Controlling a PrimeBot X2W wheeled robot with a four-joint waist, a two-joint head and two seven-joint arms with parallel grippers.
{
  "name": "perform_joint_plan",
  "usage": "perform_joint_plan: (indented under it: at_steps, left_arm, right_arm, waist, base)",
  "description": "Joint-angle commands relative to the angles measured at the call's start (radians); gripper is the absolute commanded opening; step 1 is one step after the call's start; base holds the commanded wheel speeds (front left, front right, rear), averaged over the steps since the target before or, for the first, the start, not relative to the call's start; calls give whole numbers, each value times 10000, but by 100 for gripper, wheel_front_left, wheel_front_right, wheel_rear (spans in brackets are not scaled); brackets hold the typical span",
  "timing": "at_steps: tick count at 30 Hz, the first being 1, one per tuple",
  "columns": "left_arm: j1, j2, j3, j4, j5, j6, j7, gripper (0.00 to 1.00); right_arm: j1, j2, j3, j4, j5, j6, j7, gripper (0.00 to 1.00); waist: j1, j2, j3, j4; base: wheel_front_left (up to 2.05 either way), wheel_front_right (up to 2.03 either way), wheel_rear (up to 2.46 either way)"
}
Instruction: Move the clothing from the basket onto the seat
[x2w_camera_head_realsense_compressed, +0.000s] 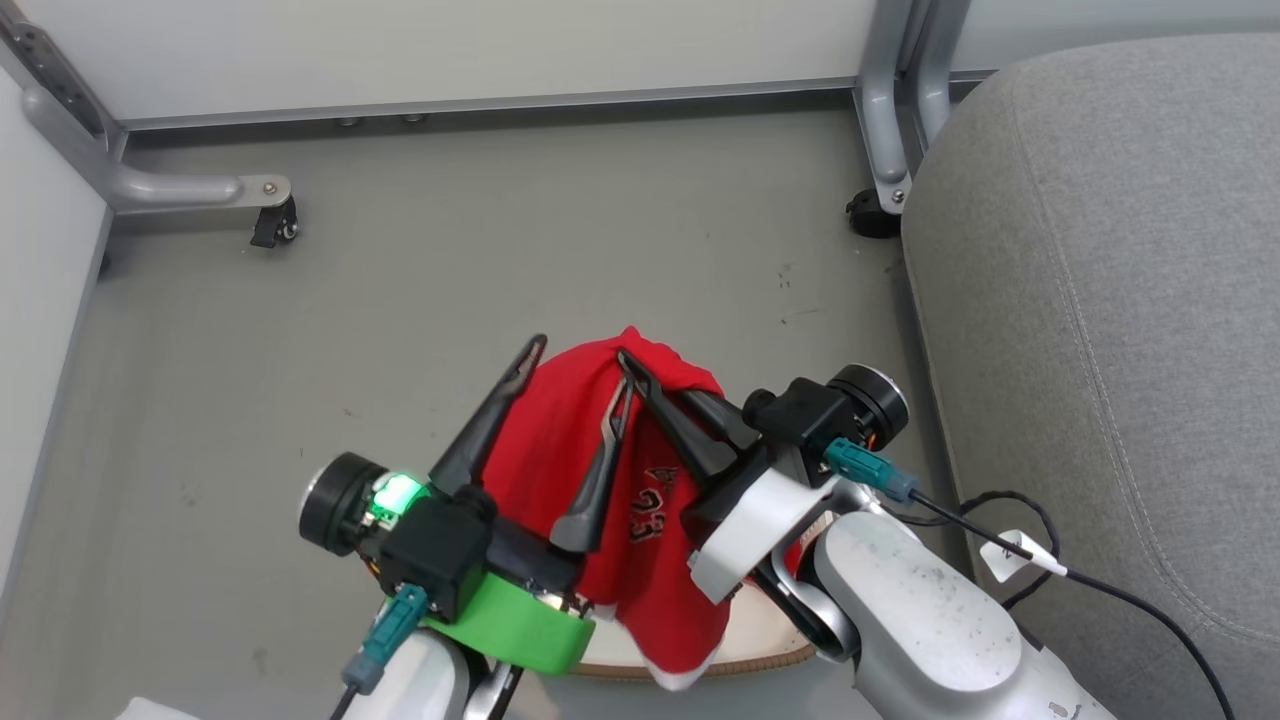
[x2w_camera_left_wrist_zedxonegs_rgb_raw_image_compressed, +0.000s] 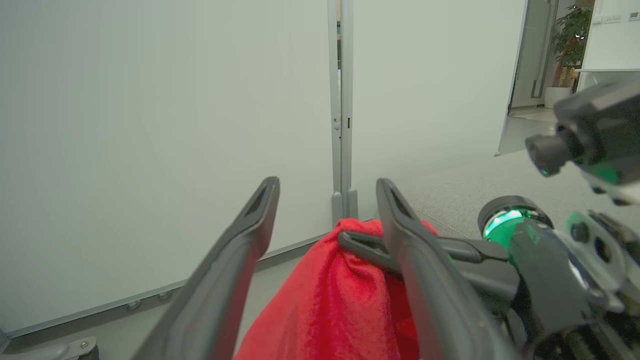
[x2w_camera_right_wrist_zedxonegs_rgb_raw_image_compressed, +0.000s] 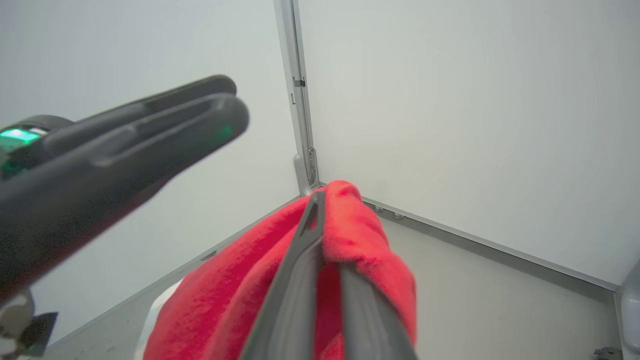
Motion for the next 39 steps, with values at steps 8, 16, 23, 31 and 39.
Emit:
perform_joint_plan:
  at_steps: [8, 16, 23, 31, 39]
  left_arm:
    - [521, 410, -781, 586, -59, -275, 406, 100]
    - [677, 670, -1238, 966, -32, -331, 544, 100]
    - [713, 855, -1369, 1050, -64, -311, 587, 100]
    - [536, 969, -1354, 906, -121, -182, 656, 100]
    - [166, 1124, -1437, 643, -112, -157, 850, 100]
  right_arm:
    - [381, -19, -551, 288, -290, 1, -48, 0]
    - [674, -35, -933, 413, -403, 1, -47, 0]
    - [912, -35, -1105, 306, -292, 1, -46, 0]
    - [744, -23, -1374, 84, -275, 1, -42, 0]
    - [659, -20, -1998, -142, -280, 1, -42, 0]
  waist:
    - [0, 0, -90, -47]
    - [0, 0, -167, -169]
    - [0, 0, -131, -641]
    - [0, 0, 185, -1871]
    - [0, 0, 671, -3393]
  base:
    - [0, 0, 0]
    - [0, 0, 0]
    - [0, 0, 0]
    - [0, 0, 0]
    - [0, 0, 0]
